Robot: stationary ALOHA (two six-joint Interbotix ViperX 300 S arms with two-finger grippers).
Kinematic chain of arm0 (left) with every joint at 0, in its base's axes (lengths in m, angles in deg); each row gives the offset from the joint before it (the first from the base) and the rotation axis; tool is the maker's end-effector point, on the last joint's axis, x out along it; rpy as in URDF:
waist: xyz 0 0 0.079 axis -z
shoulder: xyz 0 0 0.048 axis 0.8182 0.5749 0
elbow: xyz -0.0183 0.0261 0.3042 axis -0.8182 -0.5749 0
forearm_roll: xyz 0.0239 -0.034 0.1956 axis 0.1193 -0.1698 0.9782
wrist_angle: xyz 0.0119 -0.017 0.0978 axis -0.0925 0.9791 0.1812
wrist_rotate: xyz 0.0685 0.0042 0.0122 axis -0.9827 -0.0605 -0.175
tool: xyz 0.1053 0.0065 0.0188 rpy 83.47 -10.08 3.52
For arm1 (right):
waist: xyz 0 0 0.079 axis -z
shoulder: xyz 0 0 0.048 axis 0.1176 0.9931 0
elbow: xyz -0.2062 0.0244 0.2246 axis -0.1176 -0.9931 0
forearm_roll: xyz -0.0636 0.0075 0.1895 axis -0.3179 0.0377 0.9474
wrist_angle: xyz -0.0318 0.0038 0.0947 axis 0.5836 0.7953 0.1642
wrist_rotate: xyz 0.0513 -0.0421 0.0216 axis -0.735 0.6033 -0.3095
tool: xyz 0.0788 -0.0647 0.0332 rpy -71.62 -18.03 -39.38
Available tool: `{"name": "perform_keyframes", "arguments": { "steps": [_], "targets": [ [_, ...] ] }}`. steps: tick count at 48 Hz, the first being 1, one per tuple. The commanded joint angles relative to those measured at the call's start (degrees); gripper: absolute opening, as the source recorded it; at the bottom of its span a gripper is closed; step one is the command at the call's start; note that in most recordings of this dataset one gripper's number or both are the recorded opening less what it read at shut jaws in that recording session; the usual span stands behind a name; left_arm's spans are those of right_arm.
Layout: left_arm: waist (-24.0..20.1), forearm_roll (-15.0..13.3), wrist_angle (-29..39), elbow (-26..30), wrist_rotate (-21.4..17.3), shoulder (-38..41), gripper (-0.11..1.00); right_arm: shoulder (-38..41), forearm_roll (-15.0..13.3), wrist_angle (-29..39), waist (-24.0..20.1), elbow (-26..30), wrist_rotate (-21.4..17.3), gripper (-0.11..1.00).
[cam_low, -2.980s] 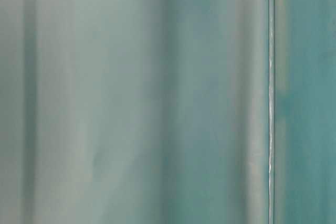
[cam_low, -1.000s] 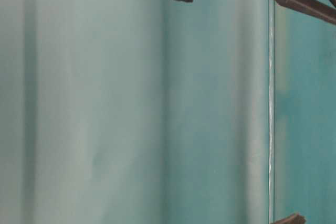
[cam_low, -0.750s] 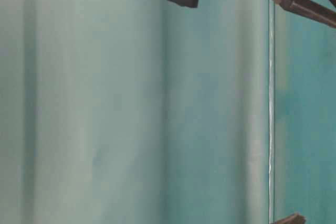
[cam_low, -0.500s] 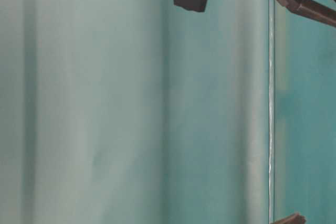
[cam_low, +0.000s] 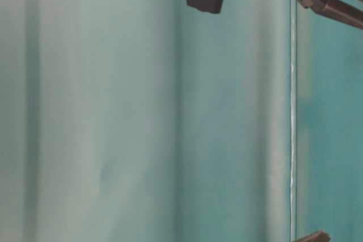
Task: Insert the wire through the hole in the metal fitting marked with a red label. (retake)
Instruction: 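Close the right gripper on the grey wire near its tip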
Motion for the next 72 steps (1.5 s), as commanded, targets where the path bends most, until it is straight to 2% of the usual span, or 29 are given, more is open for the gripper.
{"name": "perform_keyframes", "arguments": {
  "steps": [1, 5, 9, 16, 19, 47, 72],
  "targets": [
    [0.18, 0.00, -0.53, 0.53, 0.00, -0.35, 0.65, -0.53, -0.09, -0.88, -0.09, 0.88, 0.00, 0.50],
    [0.18, 0.00, -0.53, 0.53, 0.00, -0.44, 0.65, -0.53, -0.09, -0.88, -0.09, 0.88, 0.09, 0.48],
    [0.18, 0.00, -0.53, 0.53, 0.00, -0.44, 0.65, -0.53, -0.09, -0.88, -0.09, 0.88, 0.09, 0.39],
    [0.18, 0.00, -0.53, 0.53, 0.00, -0.44, 0.65, -0.53, -0.09, -0.70, -0.09, 0.70, 0.09, 0.10],
    [0.18, 0.00, -0.44, 0.53, 0.00, -0.35, 0.65, -0.53, -0.09, -0.62, -0.09, 0.70, 0.26, 0.03],
    [0.18, -0.09, -0.53, 0.53, -0.09, -0.44, 0.64, -1.05, -0.09, -0.62, -0.09, 0.88, 0.26, 0.02],
    [0.18, 0.00, 0.09, 0.88, 0.00, -5.36, 0.64, -13.54, -0.09, 5.36, 0.62, -1.14, 0.35, 0.02]
  ]
}}
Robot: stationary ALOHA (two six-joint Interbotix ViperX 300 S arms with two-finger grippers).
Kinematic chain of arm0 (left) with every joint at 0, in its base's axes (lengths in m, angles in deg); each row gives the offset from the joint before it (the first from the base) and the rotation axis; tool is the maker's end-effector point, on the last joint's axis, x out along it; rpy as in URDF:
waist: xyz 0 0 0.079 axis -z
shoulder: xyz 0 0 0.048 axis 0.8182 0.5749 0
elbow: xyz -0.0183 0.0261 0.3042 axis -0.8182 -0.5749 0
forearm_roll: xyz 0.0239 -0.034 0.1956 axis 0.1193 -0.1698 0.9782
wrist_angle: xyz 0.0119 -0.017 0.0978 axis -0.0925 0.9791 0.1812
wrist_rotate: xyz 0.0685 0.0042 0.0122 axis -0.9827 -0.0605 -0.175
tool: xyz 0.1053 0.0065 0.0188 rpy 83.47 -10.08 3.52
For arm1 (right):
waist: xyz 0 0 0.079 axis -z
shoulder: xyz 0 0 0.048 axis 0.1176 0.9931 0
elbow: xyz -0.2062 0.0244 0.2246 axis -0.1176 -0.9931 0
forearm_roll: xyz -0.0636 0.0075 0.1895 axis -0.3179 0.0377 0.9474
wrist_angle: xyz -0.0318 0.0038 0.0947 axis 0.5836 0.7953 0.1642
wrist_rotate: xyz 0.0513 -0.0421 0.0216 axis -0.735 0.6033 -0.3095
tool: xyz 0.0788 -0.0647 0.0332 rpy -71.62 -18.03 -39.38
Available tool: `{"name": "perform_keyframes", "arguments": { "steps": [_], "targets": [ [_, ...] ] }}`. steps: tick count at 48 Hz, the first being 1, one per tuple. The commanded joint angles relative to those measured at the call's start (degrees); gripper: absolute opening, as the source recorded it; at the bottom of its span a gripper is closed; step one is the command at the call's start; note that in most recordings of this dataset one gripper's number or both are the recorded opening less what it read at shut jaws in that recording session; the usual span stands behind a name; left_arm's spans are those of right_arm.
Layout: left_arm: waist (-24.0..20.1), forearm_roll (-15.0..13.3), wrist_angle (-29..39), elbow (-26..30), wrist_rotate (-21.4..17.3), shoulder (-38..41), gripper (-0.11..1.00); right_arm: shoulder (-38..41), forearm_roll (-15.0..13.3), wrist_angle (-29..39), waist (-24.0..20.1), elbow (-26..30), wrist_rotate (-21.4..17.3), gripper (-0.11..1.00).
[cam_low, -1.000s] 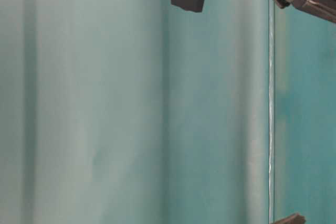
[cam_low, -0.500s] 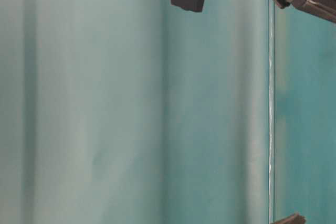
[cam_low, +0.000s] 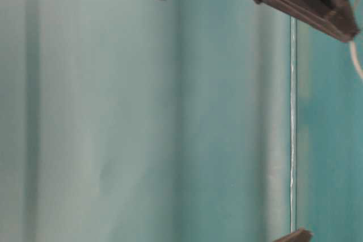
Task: Insert the wire through the hole in the metal fitting marked with a red label. (retake)
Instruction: 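Close the right gripper on the grey wire near its tip, then lift the wire and carry it left toward the silver bracket on the rail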
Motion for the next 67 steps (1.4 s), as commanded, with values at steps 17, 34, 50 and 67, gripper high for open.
{"name": "perform_keyframes", "arguments": {
  "steps": [17, 34, 50, 67],
  "targets": [
    [0.09, -0.09, 0.44, 0.97, 0.09, -5.80, 0.64, -5.45, -0.09, 0.09, 0.70, -0.70, 0.18, 0.02],
    [0.09, 0.00, 0.44, 3.08, 0.00, -5.89, 0.64, -10.02, -0.97, 4.39, 2.20, 0.79, 0.79, 0.02],
    [0.09, 0.00, 0.44, 3.87, 0.35, -5.89, 0.64, -12.13, -0.97, 5.54, 2.20, -0.18, 0.70, 0.02],
    [0.88, -0.18, -0.35, 3.78, 1.41, -5.01, 0.64, -12.13, -0.79, 3.34, 1.93, -1.49, 0.00, 0.02]
  ]
}}
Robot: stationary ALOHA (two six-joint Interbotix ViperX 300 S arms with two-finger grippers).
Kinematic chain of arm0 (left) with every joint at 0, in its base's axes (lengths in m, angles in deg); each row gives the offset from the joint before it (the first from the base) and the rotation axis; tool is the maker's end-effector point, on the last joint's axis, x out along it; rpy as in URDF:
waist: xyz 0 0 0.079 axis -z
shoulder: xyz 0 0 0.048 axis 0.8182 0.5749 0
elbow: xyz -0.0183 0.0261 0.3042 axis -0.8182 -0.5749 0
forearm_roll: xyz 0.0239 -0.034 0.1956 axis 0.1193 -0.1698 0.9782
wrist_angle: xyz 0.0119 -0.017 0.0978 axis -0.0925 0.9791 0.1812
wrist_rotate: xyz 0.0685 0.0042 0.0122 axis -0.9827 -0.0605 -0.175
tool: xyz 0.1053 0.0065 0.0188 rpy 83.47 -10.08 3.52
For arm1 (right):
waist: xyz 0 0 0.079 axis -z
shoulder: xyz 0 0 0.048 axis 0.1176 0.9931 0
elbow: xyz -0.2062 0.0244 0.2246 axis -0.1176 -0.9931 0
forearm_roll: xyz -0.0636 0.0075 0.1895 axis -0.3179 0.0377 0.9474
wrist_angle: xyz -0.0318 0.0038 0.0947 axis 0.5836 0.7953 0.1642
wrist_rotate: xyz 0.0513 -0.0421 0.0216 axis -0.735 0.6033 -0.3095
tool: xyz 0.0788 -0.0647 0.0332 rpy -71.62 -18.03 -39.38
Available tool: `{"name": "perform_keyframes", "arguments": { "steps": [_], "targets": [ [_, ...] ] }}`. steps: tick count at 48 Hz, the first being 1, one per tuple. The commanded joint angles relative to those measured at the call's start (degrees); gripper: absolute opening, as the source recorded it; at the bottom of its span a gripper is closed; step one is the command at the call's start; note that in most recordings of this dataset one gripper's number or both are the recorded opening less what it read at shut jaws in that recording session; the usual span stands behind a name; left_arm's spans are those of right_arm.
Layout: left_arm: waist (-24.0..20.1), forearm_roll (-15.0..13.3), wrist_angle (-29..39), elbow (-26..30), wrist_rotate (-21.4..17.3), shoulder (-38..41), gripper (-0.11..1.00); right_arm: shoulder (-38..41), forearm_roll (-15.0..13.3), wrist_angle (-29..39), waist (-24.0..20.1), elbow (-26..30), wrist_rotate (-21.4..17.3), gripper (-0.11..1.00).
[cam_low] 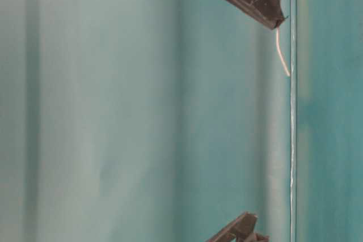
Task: Insert the wire through the hole in the metal fitting marked with a red label. (retake)
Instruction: 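Lift the wire and carry it left toward the silver bracket on the rail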
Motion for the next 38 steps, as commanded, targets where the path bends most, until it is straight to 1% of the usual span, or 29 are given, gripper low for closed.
{"name": "perform_keyframes", "arguments": {
  "steps": [1, 8, 15, 20, 25, 34, 37, 38],
  "targets": [
    [0.97, -0.18, -1.23, 1.05, 0.09, -0.18, 0.64, -0.88, 0.09, -1.76, -0.26, -0.18, -0.09, 0.02],
    [2.99, -0.53, -5.19, 0.09, 0.09, 0.00, 0.64, -0.88, 1.32, -5.27, -1.32, -1.93, -0.18, 0.02],
    [4.75, -1.14, -10.90, -1.23, 0.18, 1.76, 0.64, -0.79, 2.20, -9.23, -2.72, -3.43, -0.18, 0.02],
    [6.77, -1.23, -16.35, -1.49, 0.18, 5.10, 0.64, -0.26, 2.99, -11.78, -3.96, -4.22, -0.09, 0.02],
    [8.44, -1.23, -21.01, -1.49, 0.18, 9.14, 0.64, 1.32, 4.75, -14.50, -5.63, -4.57, 0.26, 0.02],
    [10.20, -1.23, -31.29, -1.67, 0.18, 16.44, 0.64, 5.19, 6.68, -19.16, -8.70, -4.13, 1.23, 0.02],
    [10.63, -1.58, -34.10, -1.76, 0.18, 18.19, 0.64, 6.50, 7.91, -20.74, -9.84, -3.96, 2.11, 0.02],
    [10.81, -1.67, -34.80, -1.76, 0.18, 18.63, 0.64, 7.03, 8.96, -21.53, -10.37, -3.78, 2.72, 0.02]
  ]
}}
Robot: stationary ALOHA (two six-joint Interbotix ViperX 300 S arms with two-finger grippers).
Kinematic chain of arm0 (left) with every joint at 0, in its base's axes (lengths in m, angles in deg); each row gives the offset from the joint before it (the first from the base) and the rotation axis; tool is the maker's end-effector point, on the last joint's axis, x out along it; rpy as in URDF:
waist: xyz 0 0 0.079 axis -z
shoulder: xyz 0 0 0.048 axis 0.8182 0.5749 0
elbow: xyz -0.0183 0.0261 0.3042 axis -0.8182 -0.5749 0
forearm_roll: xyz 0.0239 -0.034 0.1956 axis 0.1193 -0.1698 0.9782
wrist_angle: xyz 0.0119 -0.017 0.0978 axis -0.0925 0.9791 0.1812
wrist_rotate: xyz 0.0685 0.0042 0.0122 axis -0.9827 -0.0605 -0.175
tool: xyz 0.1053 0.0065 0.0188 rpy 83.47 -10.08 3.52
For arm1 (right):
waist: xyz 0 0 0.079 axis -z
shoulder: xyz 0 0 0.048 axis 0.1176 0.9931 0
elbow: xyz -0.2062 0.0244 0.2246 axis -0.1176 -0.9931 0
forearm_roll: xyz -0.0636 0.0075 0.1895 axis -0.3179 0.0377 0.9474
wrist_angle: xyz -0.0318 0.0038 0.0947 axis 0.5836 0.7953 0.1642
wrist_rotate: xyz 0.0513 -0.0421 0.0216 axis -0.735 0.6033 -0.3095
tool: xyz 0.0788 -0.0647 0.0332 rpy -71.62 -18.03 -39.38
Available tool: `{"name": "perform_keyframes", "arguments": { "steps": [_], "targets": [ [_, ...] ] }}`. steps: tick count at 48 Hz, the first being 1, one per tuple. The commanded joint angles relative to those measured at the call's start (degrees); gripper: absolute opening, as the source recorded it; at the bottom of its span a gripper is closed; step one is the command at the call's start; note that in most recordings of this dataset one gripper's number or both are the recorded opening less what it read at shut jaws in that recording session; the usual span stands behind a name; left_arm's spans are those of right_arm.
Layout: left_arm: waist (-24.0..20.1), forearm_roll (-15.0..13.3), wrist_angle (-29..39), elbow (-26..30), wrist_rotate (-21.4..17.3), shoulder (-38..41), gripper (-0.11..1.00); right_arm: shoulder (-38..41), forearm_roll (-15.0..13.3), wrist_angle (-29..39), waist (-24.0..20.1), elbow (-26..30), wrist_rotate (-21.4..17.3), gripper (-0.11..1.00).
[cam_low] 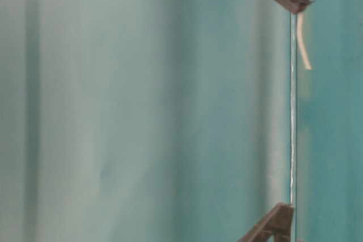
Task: Insert the wire through the hole in the metal fitting marked with a red label. (retake)
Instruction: 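Lift the wire and carry it left toward the silver bracket on the rail, then align the wire tip with the bracket hole and push it through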
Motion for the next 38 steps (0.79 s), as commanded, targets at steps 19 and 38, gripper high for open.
{"name": "perform_keyframes", "arguments": {
  "steps": [19, 38],
  "targets": [
    [4.75, -0.88, -6.77, 1.32, 0.00, 5.27, 0.64, 7.47, 21.18, -11.78, -12.83, 2.90, 16.88, 0.02],
    [8.00, -1.67, -16.96, 1.32, -0.09, 13.54, 0.64, 14.24, 26.81, -20.74, -19.51, 4.13, 18.19, 0.02]
  ]
}}
